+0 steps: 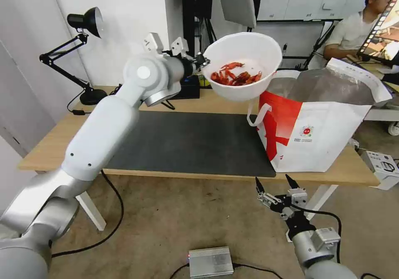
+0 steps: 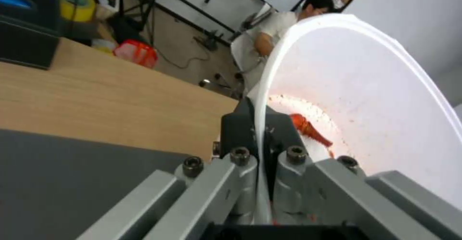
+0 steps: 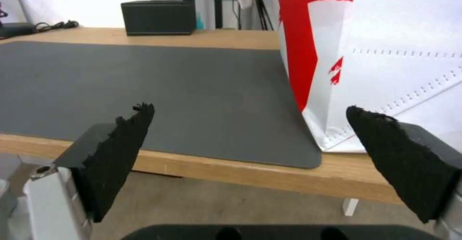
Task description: Pick up the trash from the table and place it into the takeout bag.
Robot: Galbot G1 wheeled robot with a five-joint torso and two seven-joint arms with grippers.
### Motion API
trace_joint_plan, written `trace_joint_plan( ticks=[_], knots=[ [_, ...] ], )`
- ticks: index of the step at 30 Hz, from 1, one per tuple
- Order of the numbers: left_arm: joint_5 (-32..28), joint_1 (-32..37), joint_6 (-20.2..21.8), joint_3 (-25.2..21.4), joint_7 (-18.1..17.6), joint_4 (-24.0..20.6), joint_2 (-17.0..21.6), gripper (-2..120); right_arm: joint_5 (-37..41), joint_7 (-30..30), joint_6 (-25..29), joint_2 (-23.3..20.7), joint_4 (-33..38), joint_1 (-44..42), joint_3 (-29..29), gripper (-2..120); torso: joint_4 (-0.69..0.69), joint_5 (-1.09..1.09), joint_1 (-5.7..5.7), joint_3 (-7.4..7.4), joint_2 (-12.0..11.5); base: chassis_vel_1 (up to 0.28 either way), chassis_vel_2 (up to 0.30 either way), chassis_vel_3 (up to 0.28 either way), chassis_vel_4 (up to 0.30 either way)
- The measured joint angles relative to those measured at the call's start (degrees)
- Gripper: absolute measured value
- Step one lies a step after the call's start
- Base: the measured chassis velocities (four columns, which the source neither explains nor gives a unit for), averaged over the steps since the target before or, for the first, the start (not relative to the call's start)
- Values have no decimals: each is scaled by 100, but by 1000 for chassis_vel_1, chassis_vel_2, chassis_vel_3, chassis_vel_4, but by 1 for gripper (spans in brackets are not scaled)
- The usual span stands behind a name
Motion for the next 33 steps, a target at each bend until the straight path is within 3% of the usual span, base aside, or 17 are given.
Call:
trace_joint_plan(
  ticks=[33],
  knots=[
    [180, -524, -319, 409, 169, 737, -1137, 0, 0, 0, 0, 0, 0, 0, 0, 100, 1, 0, 0, 0, 0, 0, 0, 0, 0]
  ],
)
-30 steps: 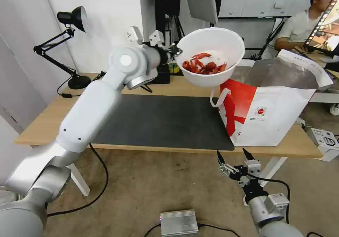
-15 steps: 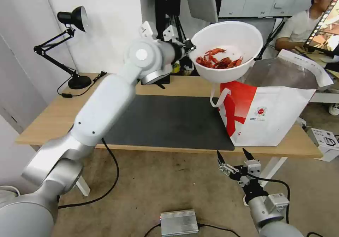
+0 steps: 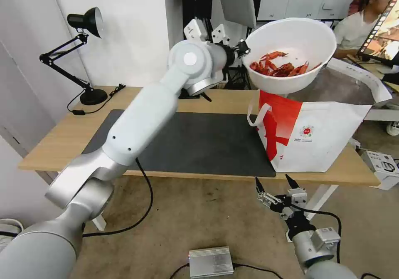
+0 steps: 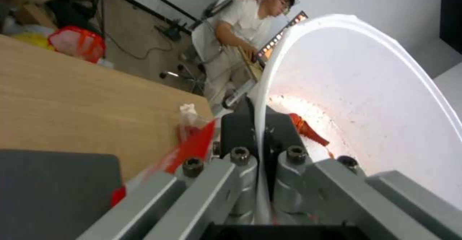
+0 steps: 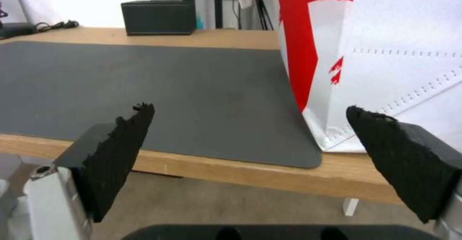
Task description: Pick up the trash from the table and place it into the takeout bag.
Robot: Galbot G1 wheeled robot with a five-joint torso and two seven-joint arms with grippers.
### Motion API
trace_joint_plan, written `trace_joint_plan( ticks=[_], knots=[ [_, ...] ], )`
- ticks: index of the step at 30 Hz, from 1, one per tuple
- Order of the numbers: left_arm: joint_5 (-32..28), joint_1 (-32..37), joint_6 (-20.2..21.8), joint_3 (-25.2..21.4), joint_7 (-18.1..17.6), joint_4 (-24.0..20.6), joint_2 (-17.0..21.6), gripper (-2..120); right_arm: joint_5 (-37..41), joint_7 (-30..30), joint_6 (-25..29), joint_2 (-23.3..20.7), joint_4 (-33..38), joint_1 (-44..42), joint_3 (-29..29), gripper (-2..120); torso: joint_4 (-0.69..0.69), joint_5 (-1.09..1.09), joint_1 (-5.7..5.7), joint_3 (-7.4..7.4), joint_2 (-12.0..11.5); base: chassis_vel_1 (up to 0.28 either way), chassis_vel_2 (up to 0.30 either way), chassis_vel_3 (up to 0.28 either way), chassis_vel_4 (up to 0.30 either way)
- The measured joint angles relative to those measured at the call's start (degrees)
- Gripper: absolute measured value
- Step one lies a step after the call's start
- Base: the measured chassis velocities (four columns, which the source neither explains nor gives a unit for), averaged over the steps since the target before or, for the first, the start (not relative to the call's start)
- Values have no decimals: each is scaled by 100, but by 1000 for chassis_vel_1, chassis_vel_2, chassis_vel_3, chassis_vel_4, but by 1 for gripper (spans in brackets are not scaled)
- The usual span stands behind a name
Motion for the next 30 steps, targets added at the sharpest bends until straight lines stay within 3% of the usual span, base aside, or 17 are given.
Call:
trace_joint_plan(
  ticks=[13, 30],
  knots=[
    [385, -34, 5, 154, 195, 627, -695, 0, 0, 0, 0, 0, 0, 0, 0, 100, 0, 0, 0, 0, 0, 0, 0, 0, 0],
    [688, -9, -60, 309, 381, 1211, -990, 0, 0, 0, 0, 0, 0, 0, 0, 100, 0, 0, 0, 0, 1, 0, 0, 0, 0]
  ],
)
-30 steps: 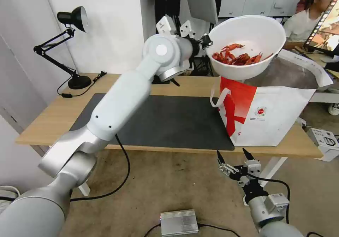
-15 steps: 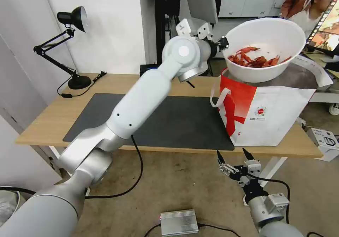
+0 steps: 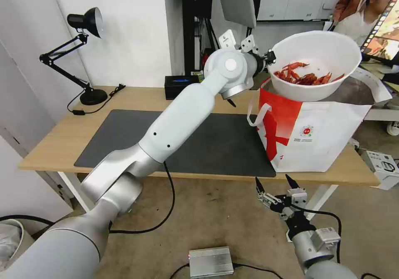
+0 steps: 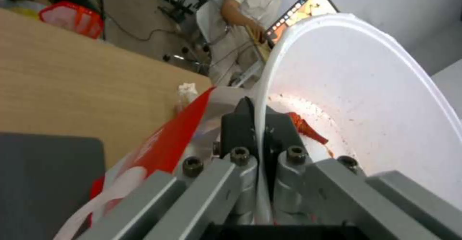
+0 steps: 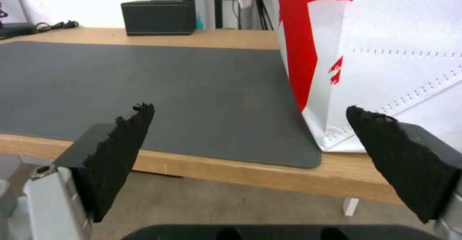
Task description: Pick up the trash from the table and place it into the takeout bag.
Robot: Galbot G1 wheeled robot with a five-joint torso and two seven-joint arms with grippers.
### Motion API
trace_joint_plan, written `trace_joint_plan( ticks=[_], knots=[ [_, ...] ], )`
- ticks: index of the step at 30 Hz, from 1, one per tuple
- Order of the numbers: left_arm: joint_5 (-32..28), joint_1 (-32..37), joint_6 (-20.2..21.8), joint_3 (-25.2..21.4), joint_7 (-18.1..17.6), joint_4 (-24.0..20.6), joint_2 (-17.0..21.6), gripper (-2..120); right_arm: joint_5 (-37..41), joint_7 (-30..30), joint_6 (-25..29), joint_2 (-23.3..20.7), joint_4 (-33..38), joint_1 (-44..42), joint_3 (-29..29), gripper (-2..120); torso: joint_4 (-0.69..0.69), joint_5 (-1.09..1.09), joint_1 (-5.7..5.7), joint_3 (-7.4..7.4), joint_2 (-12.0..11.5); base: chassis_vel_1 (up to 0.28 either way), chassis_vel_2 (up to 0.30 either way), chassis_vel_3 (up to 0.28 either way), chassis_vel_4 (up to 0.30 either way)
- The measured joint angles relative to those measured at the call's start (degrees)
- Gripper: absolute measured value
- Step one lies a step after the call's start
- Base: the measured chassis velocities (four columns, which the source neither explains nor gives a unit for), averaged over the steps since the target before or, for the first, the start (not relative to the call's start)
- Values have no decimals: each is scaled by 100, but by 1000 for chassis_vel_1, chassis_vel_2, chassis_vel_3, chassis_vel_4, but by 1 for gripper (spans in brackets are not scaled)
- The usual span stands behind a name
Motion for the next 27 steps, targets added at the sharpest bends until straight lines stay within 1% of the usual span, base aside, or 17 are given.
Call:
trace_joint_plan(
  ticks=[8, 10, 11, 12, 14, 16, 17, 18, 19, 21, 22, 25, 26, 27],
  knots=[
    [129, 17, -11, 75, 59, 67, -63, 0, 0, 0, 0, 0, 0, 0, 0, 100, 0, 0, 0, 0, 0, 0, 0, 0, 0],
    [250, 9, -1, 107, 34, 69, -72, 0, 0, 0, 0, 0, 0, 0, 0, 100, 0, 0, 0, 0, 0, 0, 0, 0, 0],
    [270, 9, 19, 107, 64, 65, -72, 4, 0, 0, 0, 0, 0, 0, 0, 100, 0, 0, 0, 0, 0, 0, 0, 0, 0],
    [270, 9, 19, 107, 64, 65, -72, 4, 0, 0, 0, 0, 0, 0, 0, 100, 0, 0, 0, 0, 0, 0, 0, 0, 0],
    [276, 1, 48, 107, 146, 47, -72, 13, 0, 0, 0, 0, 0, 0, 0, 100, 0, 0, 0, 0, 0, 0, 0, 0, 0],
    [276, 0, 48, 106, 149, 46, -72, 13, 0, 0, 0, 0, 0, 0, 0, 100, 0, 0, 0, 0, 0, 0, 0, 0, 0],
    [279, -32, 63, 103, 182, 28, -69, 23, 0, 0, 0, 0, 0, 0, 0, 100, 0, 0, 0, 0, 0, 0, 0, 0, 0],
    [279, -47, 70, 103, 188, 8, -65, 29, 0, 0, 0, 0, 0, 0, 0, 100, 0, 0, 0, 0, 0, 0, 0, 0, 0],
    [279, -47, 70, 103, 188, 8, -65, 29, 0, 0, 0, 0, 0, 0, 0, 100, 0, 0, 0, 0, 0, 0, 0, 0, 0],
    [277, -60, 95, 106, 190, -41, -44, 39, 0, 0, 0, 0, 0, 0, 0, 100, 0, 0, 0, 0, 0, 0, 0, 0, 0],
    [277, -60, 95, 106, 190, -41, -44, 39, 0, 0, 0, 0, 0, 0, 0, 100, 0, 0, 0, 0, 0, 0, 0, 0, 0],
    [275, -66, 114, 110, 190, -81, -24, 54, 0, 0, 0, 0, 0, 0, 0, 100, 0, 0, 0, -1, -1, 0, 0, 0, 0],
    [275, -66, 114, 110, 190, -81, -24, 54, 0, 0, 0, 0, 0, 0, 0, 100, 0, 0, 0, -1, -1, 0, 0, 0, 0],
    [273, -66, 116, 110, 189, -95, -17, 57, 0, 0, 0, 1, 0, 0, 0, 100, 0, 0, 0, -1, 0, 0, 0, 0, 0]
  ],
)
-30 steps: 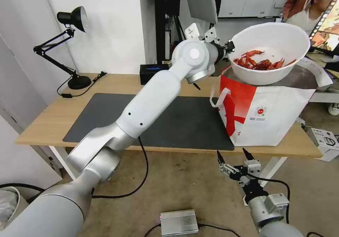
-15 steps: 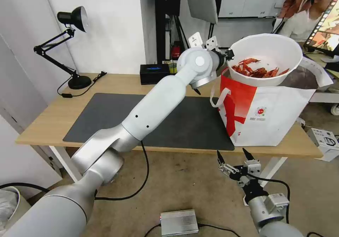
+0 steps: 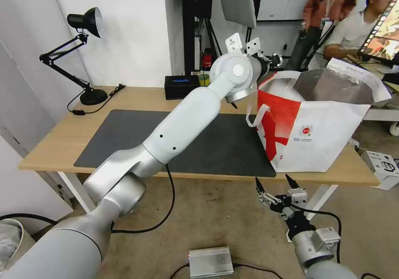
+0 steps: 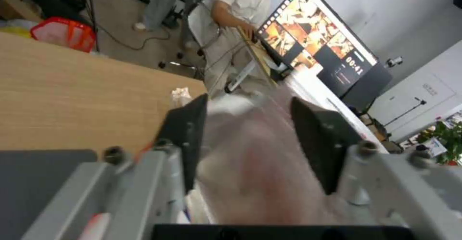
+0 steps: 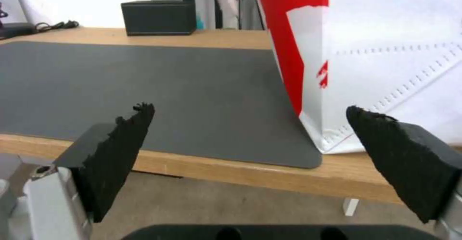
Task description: Pick up the trash from the table and place it into the takeout bag.
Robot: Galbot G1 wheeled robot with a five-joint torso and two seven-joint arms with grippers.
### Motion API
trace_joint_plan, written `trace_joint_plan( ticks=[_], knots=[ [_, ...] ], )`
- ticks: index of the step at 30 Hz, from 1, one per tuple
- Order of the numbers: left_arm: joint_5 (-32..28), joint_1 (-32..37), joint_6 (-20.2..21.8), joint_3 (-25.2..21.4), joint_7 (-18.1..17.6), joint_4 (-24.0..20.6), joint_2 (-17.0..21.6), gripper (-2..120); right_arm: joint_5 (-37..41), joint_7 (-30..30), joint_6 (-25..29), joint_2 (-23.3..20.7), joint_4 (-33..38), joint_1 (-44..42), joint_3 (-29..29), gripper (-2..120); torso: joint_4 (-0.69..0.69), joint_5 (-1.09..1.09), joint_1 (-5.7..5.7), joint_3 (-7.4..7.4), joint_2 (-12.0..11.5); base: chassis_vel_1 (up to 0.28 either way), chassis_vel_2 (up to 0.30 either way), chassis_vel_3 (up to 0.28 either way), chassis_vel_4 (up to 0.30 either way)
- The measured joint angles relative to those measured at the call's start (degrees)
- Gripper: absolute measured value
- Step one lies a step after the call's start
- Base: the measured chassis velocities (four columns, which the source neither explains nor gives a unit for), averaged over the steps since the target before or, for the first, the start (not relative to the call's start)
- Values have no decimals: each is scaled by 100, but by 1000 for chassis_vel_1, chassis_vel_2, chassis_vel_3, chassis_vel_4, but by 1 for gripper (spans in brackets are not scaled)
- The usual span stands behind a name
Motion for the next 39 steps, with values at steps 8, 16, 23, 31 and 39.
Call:
trace_joint_plan(
  ticks=[8, 16, 23, 31, 39],
  knots=[
    [26, 71, -2, 40, 1, -229, 149, 87, 0, 0, 0, 0, 0, 0, 0, 100, 0, 0, 0, 0, -1, 0, 0, 0, 0],
    [291, 292, -58, 78, 59, -736, 607, 100, 0, 0, 0, 0, 0, -1, 0, 100, -1, 0, 0, 0, -1, 0, 0, 0, 0],
    [815, 887, -186, 22, 467, -1483, 1687, 100, 0, -1, 0, 0, 0, 0, 0, 100, 1, -3, 0, 0, -1, 0, 0, 0, 0],
    [1447, 1633, -201, -281, 1025, -2165, 2662, 100, 0, 0, 0, 0, 0, 0, 0, 100, 1, -3, 0, 0, -1, 0, 0, 0, 0],
    [2370, 2798, -349, -943, 1666, -2703, 3543, 100, 0, -1, 0, -1, 0, 0, 1, 100, 0, -3, 0, 0, -1, 0, 0, 0, 0]
  ],
)
